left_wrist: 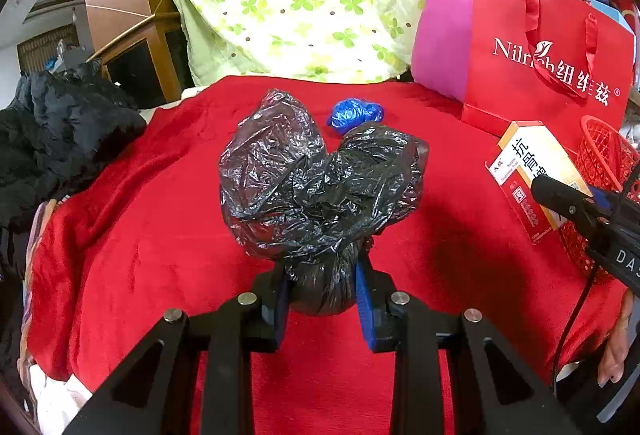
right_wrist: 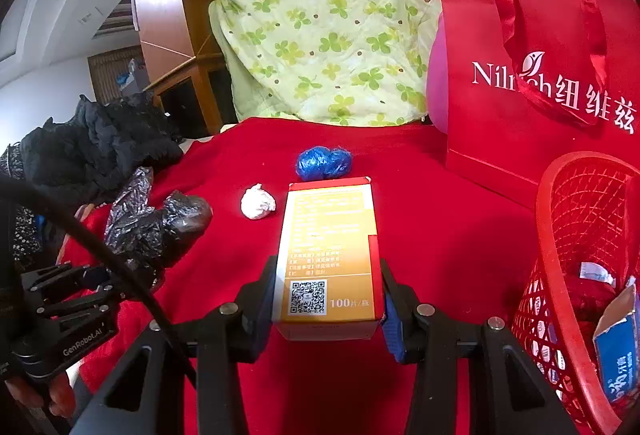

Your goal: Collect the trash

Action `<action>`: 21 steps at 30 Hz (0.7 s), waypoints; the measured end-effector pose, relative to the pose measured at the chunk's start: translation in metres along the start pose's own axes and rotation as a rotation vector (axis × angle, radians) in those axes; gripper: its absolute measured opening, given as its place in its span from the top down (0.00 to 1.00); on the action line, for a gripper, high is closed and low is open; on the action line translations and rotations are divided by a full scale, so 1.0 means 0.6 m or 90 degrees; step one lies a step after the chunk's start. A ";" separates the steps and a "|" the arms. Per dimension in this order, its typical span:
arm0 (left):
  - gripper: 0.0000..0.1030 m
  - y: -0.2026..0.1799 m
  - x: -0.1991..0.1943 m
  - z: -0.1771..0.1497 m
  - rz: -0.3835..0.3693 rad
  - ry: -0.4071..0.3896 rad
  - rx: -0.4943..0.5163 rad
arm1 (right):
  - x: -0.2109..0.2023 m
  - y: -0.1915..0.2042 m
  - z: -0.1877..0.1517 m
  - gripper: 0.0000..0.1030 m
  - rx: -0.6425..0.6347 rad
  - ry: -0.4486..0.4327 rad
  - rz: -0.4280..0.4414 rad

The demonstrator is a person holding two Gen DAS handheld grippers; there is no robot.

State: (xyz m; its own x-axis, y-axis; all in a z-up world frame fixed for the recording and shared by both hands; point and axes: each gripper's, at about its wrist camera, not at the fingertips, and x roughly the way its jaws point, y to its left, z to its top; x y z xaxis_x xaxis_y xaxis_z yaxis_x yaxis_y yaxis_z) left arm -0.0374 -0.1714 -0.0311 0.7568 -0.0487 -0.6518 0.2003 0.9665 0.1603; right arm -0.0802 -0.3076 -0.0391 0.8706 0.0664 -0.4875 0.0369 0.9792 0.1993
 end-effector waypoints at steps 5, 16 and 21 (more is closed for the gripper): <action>0.70 -0.003 -0.014 0.004 0.010 -0.013 0.003 | -0.013 -0.001 0.003 0.54 0.000 -0.013 0.004; 0.70 -0.008 -0.044 0.008 0.017 -0.048 0.021 | -0.030 -0.005 0.011 0.54 0.001 -0.033 0.005; 0.70 -0.009 -0.056 0.013 0.018 -0.060 0.028 | -0.036 -0.010 0.013 0.54 0.006 -0.041 0.007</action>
State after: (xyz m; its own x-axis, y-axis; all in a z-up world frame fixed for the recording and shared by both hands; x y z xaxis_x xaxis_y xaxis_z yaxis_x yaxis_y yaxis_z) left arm -0.0592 -0.1769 -0.0041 0.8175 -0.0474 -0.5739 0.2034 0.9561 0.2108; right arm -0.0953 -0.3161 -0.0231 0.9004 0.0640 -0.4303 0.0319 0.9767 0.2120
